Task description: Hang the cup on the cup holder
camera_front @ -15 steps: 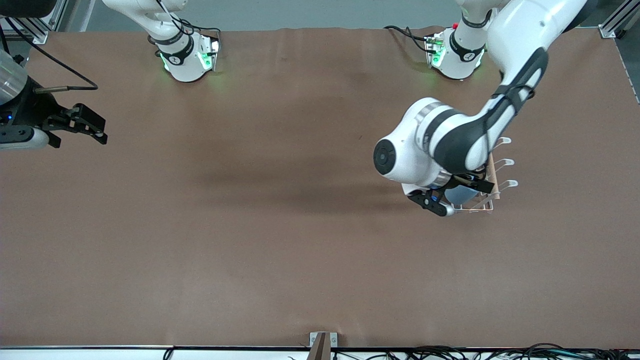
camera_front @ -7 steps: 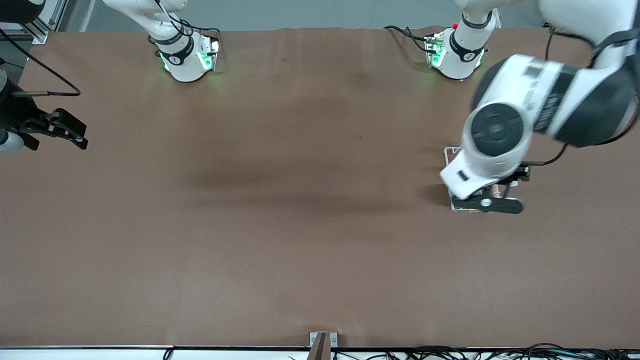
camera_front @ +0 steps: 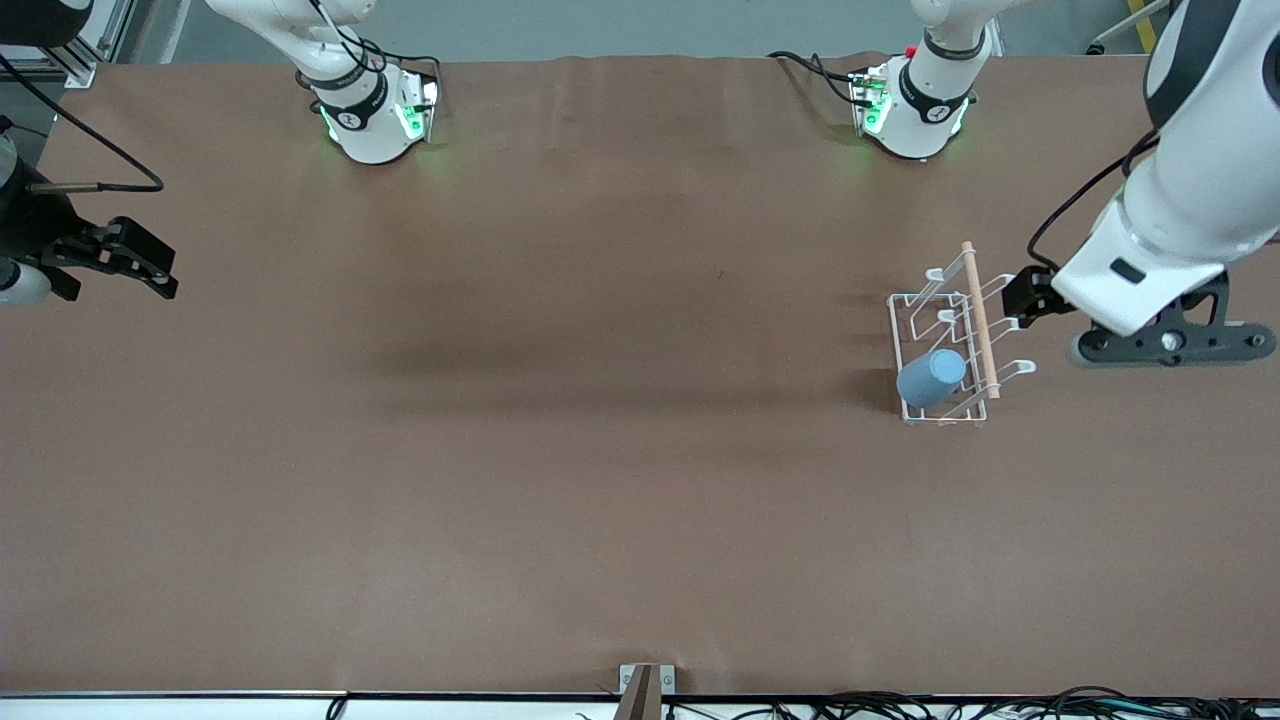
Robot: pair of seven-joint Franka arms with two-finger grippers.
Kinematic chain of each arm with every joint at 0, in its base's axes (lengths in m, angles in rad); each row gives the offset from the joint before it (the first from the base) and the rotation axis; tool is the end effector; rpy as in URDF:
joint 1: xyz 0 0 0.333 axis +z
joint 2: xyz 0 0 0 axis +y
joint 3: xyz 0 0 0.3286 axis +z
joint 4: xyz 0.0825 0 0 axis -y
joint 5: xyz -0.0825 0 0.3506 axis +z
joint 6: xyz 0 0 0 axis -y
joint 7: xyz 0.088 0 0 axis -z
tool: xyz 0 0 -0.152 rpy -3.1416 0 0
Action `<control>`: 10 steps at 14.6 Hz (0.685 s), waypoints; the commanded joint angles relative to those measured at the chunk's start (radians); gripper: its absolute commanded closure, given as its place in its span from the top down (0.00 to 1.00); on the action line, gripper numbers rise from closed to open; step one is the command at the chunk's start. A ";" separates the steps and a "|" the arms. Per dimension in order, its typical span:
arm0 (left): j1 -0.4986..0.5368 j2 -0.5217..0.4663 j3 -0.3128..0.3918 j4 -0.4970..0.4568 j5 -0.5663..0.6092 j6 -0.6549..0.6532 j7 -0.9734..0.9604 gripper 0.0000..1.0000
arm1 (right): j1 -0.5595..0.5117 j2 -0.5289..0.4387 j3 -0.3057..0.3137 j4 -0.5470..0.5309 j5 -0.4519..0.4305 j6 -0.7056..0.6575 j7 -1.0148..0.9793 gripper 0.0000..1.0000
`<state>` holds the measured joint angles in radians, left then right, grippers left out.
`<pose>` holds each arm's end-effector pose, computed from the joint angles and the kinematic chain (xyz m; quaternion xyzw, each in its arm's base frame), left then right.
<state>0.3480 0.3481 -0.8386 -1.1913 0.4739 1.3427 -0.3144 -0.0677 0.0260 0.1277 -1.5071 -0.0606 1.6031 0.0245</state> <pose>0.5719 -0.1183 0.5944 -0.9928 0.0348 0.0042 0.1147 0.5362 0.0222 0.6099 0.9988 0.0176 0.0363 0.0271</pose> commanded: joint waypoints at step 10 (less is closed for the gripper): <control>-0.157 -0.247 0.375 -0.082 -0.336 0.019 0.089 1.00 | -0.034 0.006 0.010 -0.019 0.001 0.060 0.015 1.00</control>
<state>0.2314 0.1819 -0.5696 -1.2063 0.2073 1.3428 -0.2701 -0.0776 0.0387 0.1250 -1.5136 -0.0605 1.6510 0.0288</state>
